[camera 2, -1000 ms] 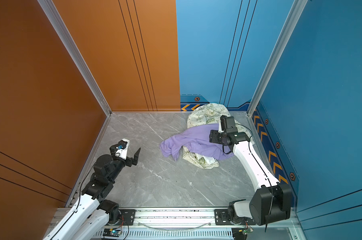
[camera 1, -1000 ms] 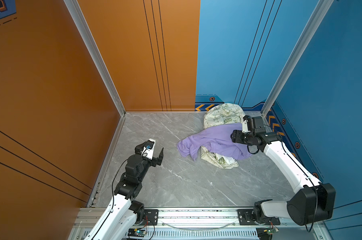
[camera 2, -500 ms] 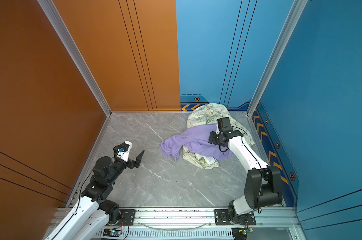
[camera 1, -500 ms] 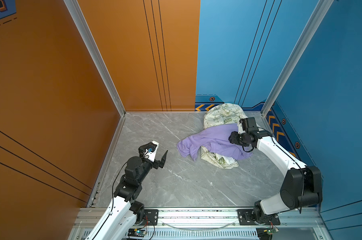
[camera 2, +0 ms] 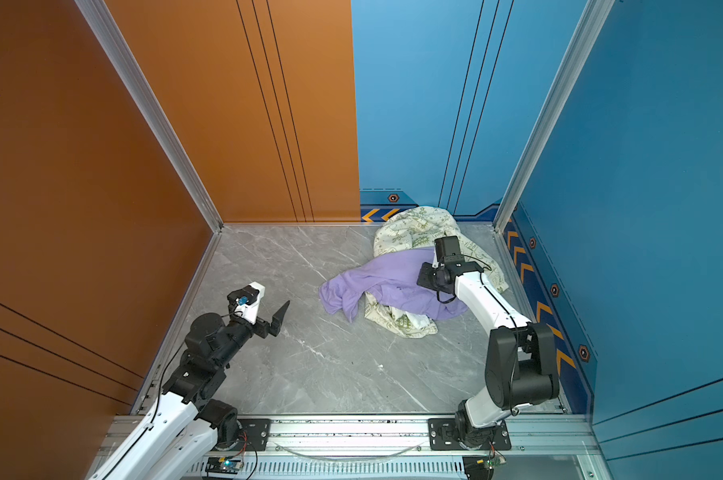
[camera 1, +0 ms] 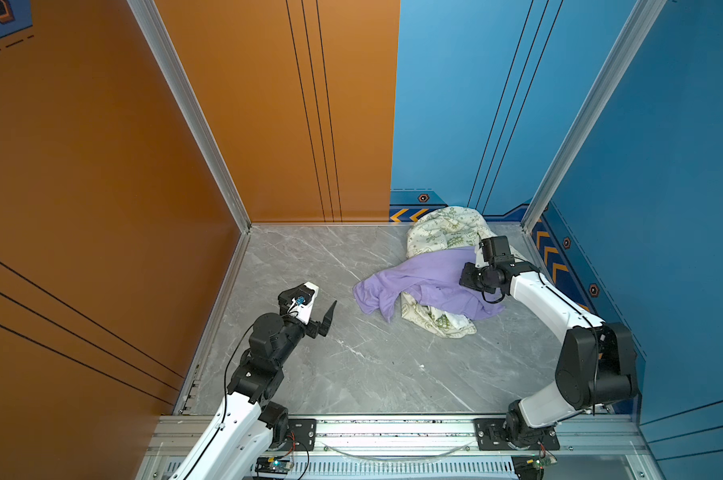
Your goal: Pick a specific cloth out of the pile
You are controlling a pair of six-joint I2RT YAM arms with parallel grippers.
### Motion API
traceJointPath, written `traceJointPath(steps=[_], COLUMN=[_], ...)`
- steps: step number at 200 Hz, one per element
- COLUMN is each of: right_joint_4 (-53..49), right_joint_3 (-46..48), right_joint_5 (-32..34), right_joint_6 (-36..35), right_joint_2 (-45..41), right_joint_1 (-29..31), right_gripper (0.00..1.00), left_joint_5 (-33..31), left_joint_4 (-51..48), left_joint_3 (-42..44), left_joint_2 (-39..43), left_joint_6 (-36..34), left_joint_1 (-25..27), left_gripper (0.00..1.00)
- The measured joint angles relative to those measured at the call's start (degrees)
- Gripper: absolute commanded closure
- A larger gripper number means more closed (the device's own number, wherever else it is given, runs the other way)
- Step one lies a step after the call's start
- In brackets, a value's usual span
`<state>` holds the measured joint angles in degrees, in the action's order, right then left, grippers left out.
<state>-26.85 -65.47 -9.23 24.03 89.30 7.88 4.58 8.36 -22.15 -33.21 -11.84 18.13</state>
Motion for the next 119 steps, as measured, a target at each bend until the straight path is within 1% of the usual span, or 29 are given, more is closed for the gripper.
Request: traceJointPath(steps=[53, 87, 119], right_joint_4=[1.6, 2.9, 6.8], right_joint_3=[0.9, 1.5, 1.7], right_joint_5=[-0.2, 0.5, 1.6], right_joint_6=[0.8, 1.9, 3.0], right_joint_2=[-1.5, -8.5, -16.0], right_joint_1=[-0.4, -0.6, -0.6], right_gripper=[1.00, 1.00, 1.00], left_joint_5=[0.0, 0.0, 0.0], left_joint_4=[0.0, 0.0, 0.0], left_joint_3=[0.0, 0.0, 0.0], left_joint_2=[0.0, 0.0, 0.0], left_joint_6=[-0.2, -0.4, -0.4], left_joint_1=[0.3, 0.3, 0.4], left_gripper=[0.02, 0.02, 0.02])
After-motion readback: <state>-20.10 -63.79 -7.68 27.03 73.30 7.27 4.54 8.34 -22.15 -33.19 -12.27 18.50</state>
